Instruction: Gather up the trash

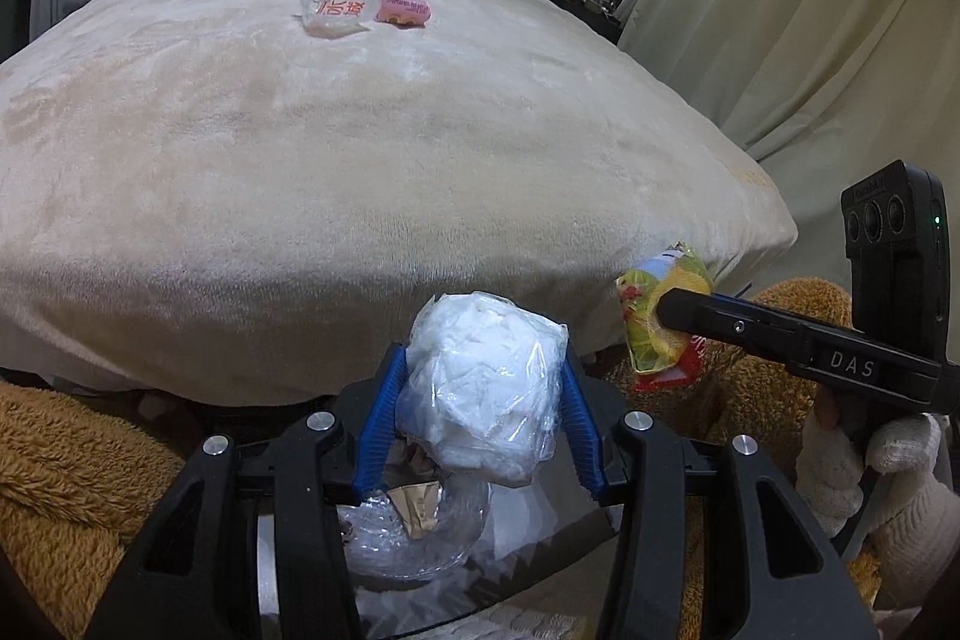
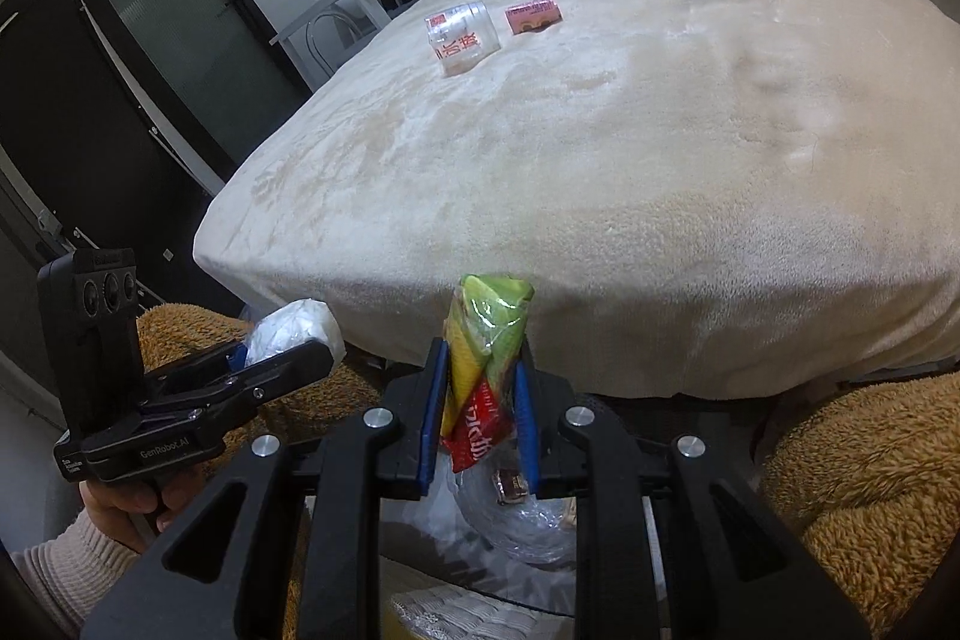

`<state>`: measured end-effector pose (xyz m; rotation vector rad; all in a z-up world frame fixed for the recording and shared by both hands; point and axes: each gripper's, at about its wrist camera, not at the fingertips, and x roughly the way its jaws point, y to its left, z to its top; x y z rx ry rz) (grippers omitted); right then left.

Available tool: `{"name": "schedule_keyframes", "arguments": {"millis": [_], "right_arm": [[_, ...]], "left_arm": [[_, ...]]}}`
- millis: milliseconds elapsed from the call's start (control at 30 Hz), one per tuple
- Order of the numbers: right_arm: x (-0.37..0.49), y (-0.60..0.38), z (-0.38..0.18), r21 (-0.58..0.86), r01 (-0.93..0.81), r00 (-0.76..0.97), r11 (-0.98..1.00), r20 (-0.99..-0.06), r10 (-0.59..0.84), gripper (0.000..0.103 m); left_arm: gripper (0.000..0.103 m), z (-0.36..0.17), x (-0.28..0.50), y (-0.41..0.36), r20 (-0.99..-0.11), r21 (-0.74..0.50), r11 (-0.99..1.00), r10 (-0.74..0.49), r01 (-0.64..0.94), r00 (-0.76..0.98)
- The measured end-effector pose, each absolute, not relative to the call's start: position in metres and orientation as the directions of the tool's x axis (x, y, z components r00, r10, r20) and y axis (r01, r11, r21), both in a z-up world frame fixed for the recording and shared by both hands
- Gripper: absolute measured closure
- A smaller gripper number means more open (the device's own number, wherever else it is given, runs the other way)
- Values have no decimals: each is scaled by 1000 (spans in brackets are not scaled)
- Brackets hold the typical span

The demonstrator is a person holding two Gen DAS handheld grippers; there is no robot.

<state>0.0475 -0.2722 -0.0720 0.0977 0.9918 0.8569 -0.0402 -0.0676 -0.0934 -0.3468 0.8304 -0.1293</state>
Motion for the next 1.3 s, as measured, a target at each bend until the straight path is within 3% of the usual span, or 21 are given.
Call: {"name": "schedule_keyframes", "arguments": {"millis": [833, 1300], "right_arm": [[65, -237, -139, 416, -541, 34, 731, -858, 513, 80], [78, -219, -171, 386, -492, -72, 780, -911, 405, 80]], "left_arm": [[55, -152, -13, -81, -886, -251, 966, -206, -57, 416], [55, -181, -2, -84, -939, -225, 972, -198, -66, 280]]}}
